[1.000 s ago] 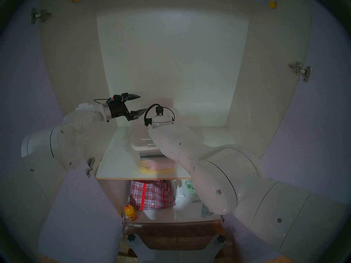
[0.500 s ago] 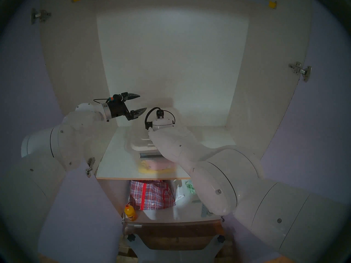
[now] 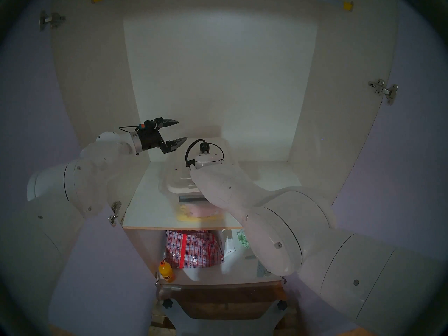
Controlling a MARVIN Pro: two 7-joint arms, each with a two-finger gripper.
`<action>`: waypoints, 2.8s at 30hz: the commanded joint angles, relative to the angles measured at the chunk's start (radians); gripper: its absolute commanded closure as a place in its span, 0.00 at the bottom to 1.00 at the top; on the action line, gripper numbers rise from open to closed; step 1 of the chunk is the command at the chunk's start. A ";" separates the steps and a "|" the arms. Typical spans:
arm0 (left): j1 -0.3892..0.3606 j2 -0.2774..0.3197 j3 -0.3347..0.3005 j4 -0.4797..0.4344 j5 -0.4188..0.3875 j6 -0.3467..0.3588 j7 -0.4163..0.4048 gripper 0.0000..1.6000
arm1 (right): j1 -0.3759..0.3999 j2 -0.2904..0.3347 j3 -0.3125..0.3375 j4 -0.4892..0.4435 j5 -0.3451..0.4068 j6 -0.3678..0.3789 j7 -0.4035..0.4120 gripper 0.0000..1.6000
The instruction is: Take socks out of the storage bin, place them on top of the cabinet, and put the lid back on the bin
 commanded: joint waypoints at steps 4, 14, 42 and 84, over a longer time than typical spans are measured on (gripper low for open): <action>-0.033 -0.002 -0.007 -0.019 -0.008 -0.007 0.001 0.00 | 0.017 -0.012 -0.001 -0.021 0.010 -0.010 0.005 0.85; -0.032 -0.003 -0.007 -0.018 -0.007 -0.009 0.003 0.00 | 0.023 -0.012 -0.014 -0.031 0.019 -0.012 0.009 0.00; -0.049 -0.007 -0.018 -0.027 -0.010 -0.026 0.016 0.00 | 0.087 -0.012 -0.073 -0.053 0.000 -0.017 0.006 0.00; -0.061 -0.024 -0.045 -0.031 -0.009 -0.068 0.057 0.00 | 0.126 0.275 0.002 -0.046 0.032 -0.054 -0.006 0.00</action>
